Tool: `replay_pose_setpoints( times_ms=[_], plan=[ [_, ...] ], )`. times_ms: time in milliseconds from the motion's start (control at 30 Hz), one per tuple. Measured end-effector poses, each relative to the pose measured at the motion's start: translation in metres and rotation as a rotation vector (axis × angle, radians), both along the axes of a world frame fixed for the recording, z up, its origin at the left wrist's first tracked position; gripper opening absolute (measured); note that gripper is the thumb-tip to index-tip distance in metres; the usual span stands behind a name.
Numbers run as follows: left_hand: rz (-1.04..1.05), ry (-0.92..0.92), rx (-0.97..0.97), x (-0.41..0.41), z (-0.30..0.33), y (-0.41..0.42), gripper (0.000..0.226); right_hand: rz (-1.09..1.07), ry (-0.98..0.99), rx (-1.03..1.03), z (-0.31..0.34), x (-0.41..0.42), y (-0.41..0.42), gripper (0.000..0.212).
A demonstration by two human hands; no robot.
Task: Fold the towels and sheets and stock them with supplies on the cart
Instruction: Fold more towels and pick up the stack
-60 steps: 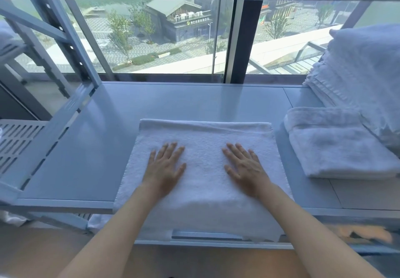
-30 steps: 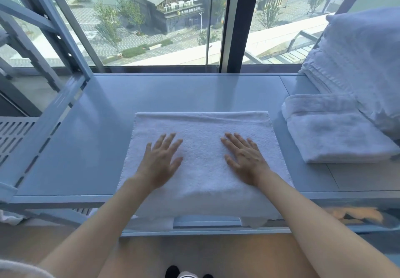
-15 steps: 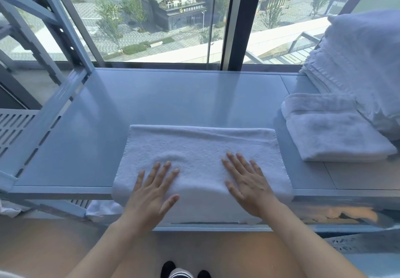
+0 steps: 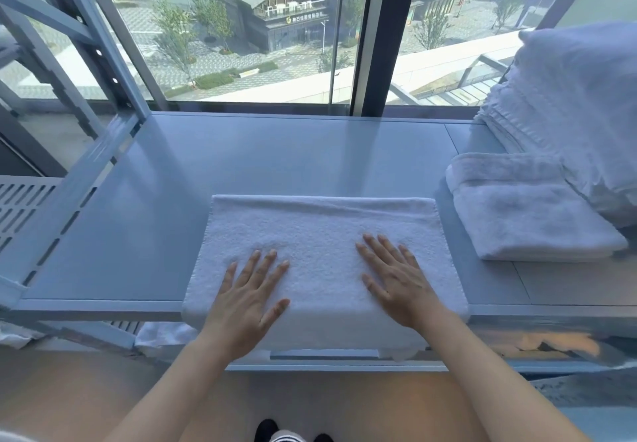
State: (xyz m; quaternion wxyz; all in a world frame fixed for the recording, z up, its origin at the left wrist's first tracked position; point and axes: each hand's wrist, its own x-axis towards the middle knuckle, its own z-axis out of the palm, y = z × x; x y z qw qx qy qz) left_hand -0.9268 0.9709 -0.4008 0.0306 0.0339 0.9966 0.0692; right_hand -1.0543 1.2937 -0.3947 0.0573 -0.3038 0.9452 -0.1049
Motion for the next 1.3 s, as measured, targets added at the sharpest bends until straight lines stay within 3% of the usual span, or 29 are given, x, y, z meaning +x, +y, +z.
replay_pose_setpoints(
  times_ms=[267,467,767,967,1167,1300],
  plan=[
    [0.006,0.035,0.009,0.001,-0.003,0.002,0.066,-0.024,0.015,-0.044,0.013,0.015,-0.016,0.063],
    [-0.004,0.044,0.030,0.002,-0.004,0.002,0.066,0.182,-0.012,-0.004,0.002,0.048,-0.060,0.069],
    [0.006,0.108,-0.009,0.032,-0.001,-0.038,0.072,0.046,0.032,0.112,0.004,0.027,0.084,0.079],
    [-0.063,0.107,-0.109,0.037,-0.008,-0.045,0.103,0.096,0.020,0.172,0.005,0.023,0.093,0.104],
    [-0.086,0.252,-0.135,0.044,0.001,-0.036,0.079,0.172,0.148,0.184,-0.001,0.023,0.099,0.095],
    [-0.103,0.367,-0.121,0.055,0.010,-0.035,0.077,0.179,0.212,0.143,0.005,0.037,0.100,0.080]
  ],
)
